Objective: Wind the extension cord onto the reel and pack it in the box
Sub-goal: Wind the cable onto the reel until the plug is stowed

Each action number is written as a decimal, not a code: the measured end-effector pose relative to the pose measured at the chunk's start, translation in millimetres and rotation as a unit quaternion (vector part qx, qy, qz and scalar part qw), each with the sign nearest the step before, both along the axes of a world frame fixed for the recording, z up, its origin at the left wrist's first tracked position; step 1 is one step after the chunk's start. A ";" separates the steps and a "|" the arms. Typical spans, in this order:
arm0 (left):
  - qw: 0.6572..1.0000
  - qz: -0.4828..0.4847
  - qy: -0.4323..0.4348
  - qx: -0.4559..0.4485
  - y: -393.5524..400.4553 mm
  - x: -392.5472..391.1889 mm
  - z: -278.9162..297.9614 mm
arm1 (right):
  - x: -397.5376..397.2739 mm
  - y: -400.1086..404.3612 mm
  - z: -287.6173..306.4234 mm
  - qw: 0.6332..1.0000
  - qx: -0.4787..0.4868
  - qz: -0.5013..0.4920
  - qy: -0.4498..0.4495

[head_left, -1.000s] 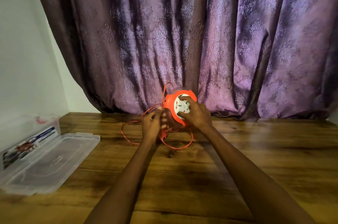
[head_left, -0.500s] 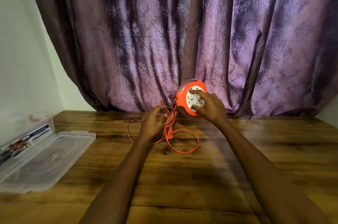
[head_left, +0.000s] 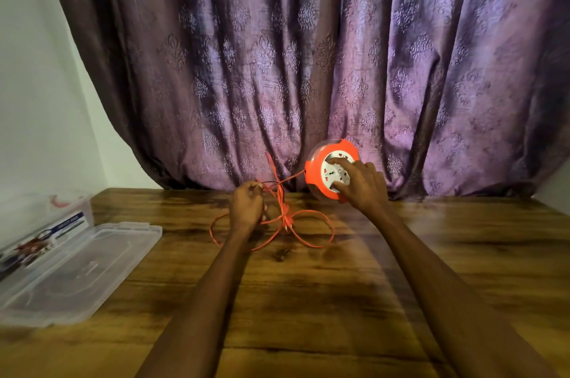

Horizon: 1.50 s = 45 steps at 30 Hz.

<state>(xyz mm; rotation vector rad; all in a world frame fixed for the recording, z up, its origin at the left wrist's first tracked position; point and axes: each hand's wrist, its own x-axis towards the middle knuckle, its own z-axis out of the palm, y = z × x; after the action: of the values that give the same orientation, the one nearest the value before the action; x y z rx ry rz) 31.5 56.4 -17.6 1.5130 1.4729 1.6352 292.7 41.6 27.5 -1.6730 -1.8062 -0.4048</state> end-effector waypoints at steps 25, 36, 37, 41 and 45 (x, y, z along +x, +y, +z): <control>0.986 -0.162 0.046 0.012 11.4 -17.3 35.9 | -22.6 1.4 -14.3 0.994 0.023 0.086 -0.057; 0.974 -0.213 -0.026 -0.077 16.4 -8.7 89.8 | -15.6 -1.4 -13.6 0.985 0.052 0.161 -0.034; 0.967 -0.238 -0.043 -0.083 15.9 -7.0 92.0 | -15.2 -2.0 -13.2 0.984 0.049 0.169 -0.039; 0.954 -0.258 -0.139 -0.065 20.7 -0.4 96.0 | -12.3 -3.9 -14.0 0.981 0.050 0.187 -0.026; 0.886 -0.281 -0.366 -0.038 24.2 -10.1 89.7 | -4.6 -3.9 -17.6 0.979 0.058 0.193 -0.010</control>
<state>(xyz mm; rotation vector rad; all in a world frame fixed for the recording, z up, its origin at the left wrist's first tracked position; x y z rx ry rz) 21.4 80.6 72.1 0.9589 0.5987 1.4970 288.1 37.6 9.9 -1.2063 -2.0245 -0.3472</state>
